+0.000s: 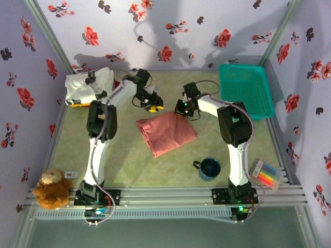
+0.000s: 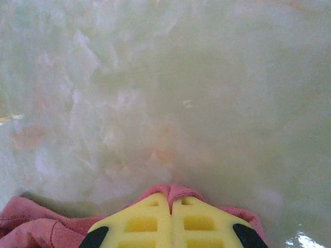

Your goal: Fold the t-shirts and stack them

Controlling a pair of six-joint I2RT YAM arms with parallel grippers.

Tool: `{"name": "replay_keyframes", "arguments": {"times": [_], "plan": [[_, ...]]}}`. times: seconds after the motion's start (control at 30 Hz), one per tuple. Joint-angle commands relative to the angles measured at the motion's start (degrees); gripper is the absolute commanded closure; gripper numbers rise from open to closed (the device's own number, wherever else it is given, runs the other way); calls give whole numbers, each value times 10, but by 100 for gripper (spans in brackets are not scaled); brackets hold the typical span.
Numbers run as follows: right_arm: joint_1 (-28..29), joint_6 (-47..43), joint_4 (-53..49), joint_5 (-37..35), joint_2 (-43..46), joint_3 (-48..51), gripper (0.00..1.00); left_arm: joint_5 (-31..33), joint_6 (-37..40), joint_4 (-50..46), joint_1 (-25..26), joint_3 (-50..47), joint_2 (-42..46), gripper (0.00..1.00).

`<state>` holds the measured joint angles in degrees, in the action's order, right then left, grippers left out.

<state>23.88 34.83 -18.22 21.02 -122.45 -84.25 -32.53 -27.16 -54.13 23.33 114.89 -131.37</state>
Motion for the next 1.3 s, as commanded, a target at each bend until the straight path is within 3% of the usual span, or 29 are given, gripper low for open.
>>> {"name": "replay_keyframes", "arguments": {"times": [0.0,0.27,0.5,0.7,0.93,1.1,1.2,1.27], "plan": [[0,-18,-82,-35,-21,23,100,42,35,-43,-17,-62,81,57],[0,-20,-82,-24,-30,14,100,138,94,-61,-18,-219,173,52],[-1,-20,-86,-19,-33,9,100,116,72,11,-17,-296,176,56],[-4,-25,-93,-18,-31,11,100,115,53,73,-18,-304,171,72],[-7,-25,-92,-12,-34,15,100,114,58,75,-18,-290,157,68],[-9,-25,-93,-9,-35,13,100,156,75,64,-11,-289,153,64],[-9,-26,-96,-7,-38,10,100,152,71,79,-10,-297,153,73],[-10,-27,-98,-6,-39,9,100,147,66,90,-10,-301,154,85]]}}
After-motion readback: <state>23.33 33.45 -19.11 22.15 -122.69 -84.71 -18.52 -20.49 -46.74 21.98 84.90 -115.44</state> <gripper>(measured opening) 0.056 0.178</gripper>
